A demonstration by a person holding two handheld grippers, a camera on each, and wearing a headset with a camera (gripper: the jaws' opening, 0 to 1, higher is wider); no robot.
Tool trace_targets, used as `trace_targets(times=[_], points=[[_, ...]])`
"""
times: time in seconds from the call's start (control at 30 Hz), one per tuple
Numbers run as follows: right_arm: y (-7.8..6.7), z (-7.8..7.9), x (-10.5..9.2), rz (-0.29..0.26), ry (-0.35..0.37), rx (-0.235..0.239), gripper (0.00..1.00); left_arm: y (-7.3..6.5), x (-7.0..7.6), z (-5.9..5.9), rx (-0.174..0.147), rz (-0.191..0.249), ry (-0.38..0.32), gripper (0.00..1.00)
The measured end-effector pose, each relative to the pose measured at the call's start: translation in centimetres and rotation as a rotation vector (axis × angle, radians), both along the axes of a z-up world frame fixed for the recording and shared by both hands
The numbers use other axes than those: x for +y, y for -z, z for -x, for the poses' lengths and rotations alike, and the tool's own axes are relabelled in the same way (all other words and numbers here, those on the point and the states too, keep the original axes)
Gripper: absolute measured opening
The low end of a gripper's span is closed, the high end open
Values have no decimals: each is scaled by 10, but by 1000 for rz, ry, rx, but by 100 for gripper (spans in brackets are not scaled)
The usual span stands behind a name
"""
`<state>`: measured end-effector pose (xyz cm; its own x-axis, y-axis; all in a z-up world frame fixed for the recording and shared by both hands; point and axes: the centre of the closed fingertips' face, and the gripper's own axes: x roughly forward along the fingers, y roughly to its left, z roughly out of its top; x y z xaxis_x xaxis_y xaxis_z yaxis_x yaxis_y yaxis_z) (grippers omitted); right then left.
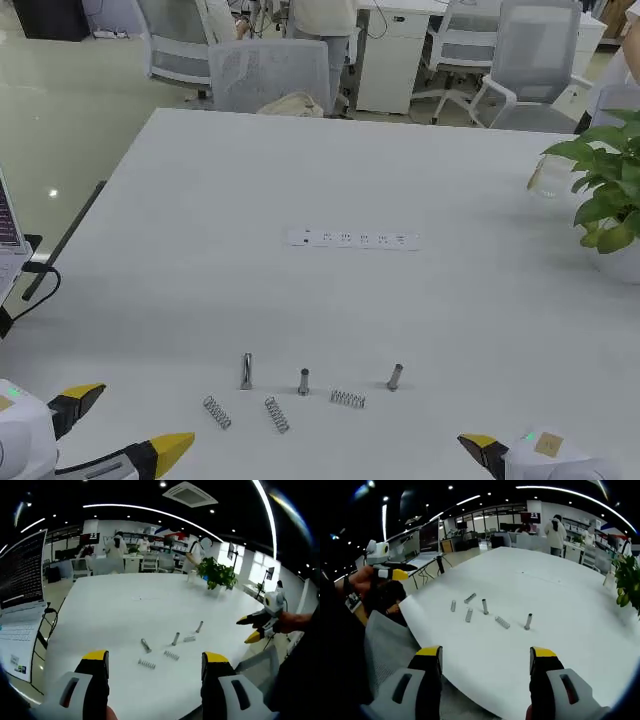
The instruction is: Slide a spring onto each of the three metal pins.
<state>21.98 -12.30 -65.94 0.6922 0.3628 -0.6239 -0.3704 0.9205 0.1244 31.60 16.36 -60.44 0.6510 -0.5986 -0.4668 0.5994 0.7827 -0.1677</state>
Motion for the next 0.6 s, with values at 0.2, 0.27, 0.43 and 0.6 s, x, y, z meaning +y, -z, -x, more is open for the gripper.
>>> trace_targets(times=[0.2, 0.27, 0.43, 0.6], points=[[2, 3, 1, -2, 2, 6, 70, -1, 0, -1, -3, 0, 5, 72], [3, 3, 1, -2, 4, 5, 70, -1, 1, -2, -4, 1, 3, 72], [3, 3, 0, -2, 7, 4, 70, -2, 2, -1, -4, 1, 2, 72], [3, 3, 1, -3, 7, 3, 70, -2, 2, 0, -5, 5, -2, 72]])
